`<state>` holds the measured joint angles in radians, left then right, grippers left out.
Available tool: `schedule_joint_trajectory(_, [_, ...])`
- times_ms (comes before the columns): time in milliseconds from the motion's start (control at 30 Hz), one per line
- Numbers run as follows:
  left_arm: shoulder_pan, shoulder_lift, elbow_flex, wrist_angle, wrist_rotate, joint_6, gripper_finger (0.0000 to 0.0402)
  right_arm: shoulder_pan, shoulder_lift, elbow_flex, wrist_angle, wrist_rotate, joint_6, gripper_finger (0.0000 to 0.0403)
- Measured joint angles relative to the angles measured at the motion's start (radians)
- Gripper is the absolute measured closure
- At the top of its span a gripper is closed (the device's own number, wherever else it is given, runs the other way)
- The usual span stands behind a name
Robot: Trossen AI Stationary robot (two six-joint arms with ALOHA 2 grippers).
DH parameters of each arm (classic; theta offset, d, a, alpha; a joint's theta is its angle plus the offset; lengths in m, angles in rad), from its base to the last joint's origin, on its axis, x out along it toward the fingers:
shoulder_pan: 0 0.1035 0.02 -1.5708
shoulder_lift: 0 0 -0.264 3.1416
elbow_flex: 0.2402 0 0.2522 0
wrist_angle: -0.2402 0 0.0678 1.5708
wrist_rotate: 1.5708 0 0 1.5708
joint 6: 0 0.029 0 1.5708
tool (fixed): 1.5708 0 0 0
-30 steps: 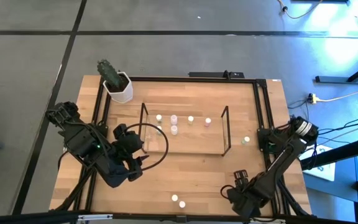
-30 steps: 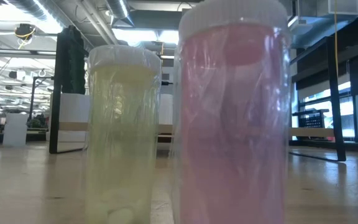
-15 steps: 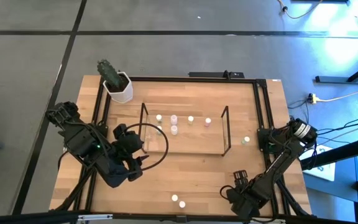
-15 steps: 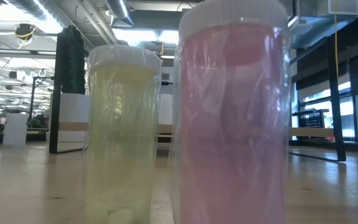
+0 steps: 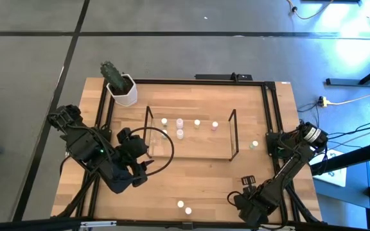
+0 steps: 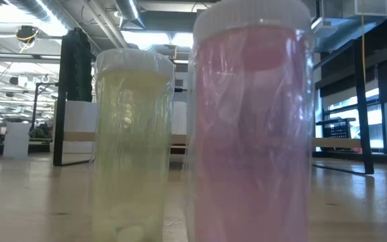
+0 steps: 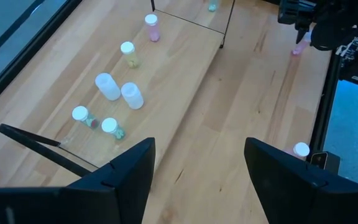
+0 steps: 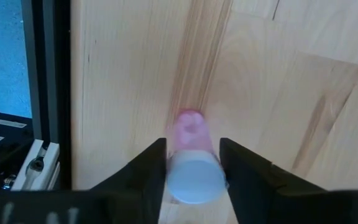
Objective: Pick and place medicine bottles onto shelf by color
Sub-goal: Put the right pink pill bottle aligned with the other pink pill bottle on the shelf
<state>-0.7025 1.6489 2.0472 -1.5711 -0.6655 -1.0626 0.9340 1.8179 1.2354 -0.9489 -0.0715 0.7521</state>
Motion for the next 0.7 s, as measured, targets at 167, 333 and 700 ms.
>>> schedule_joint_trajectory(167, [0.0,0.0,0.0,0.0,0.0,0.0,0.0161,0.0,0.0,0.0,0.0,0.0,0.0,0.028])
schedule_joint_trajectory(333, [0.0,0.0,0.0,0.0,0.0,0.0,0.0161,-0.001,0.0,0.0,-0.001,0.007,0.078,0.0284])
schedule_joint_trajectory(700, [0.0,0.0,0.0,0.0,0.0,0.041,0.0161,-0.055,0.0,0.174,-0.136,-0.007,0.153,0.0284])
